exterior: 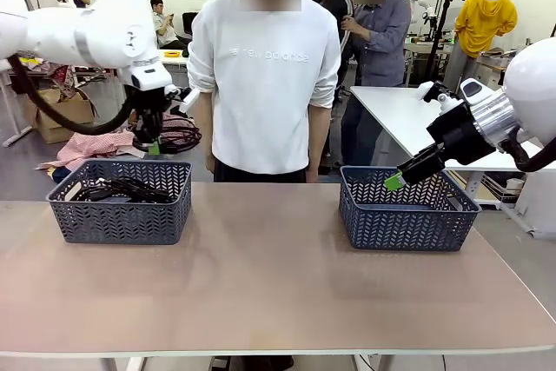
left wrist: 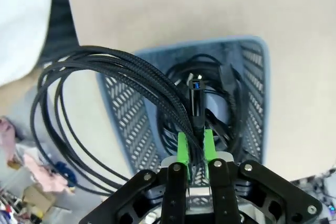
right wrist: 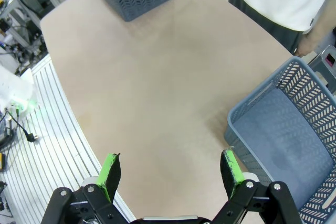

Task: Organize the cables according to human instructions.
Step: Pick up a bundle of cables and place it in the basket indicated by the human.

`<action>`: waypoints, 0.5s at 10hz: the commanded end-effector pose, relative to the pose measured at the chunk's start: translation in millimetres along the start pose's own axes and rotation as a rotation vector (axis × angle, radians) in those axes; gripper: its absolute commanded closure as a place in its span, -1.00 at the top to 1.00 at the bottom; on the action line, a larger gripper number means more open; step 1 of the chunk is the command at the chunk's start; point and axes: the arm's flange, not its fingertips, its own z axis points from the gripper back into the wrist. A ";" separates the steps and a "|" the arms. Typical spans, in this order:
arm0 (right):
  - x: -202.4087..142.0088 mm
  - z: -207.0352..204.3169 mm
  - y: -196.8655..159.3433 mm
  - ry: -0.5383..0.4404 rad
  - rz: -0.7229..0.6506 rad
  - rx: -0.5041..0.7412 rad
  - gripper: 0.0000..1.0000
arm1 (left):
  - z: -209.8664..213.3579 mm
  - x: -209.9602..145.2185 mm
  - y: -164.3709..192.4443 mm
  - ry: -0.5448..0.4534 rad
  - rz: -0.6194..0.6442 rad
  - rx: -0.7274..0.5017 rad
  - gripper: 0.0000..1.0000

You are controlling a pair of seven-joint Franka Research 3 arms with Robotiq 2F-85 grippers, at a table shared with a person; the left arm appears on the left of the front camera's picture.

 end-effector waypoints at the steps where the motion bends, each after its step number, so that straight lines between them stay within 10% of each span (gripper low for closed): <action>1: -0.5 -2.6 -2.7 -0.029 0.016 0.022 1.00 | -5.7 -10.6 -33.5 -0.005 0.064 0.020 -1.00; 5: -0.5 -2.6 -2.7 -0.029 0.016 0.022 1.00 | -18.2 -23.2 -50.5 -0.019 0.107 -0.036 -1.00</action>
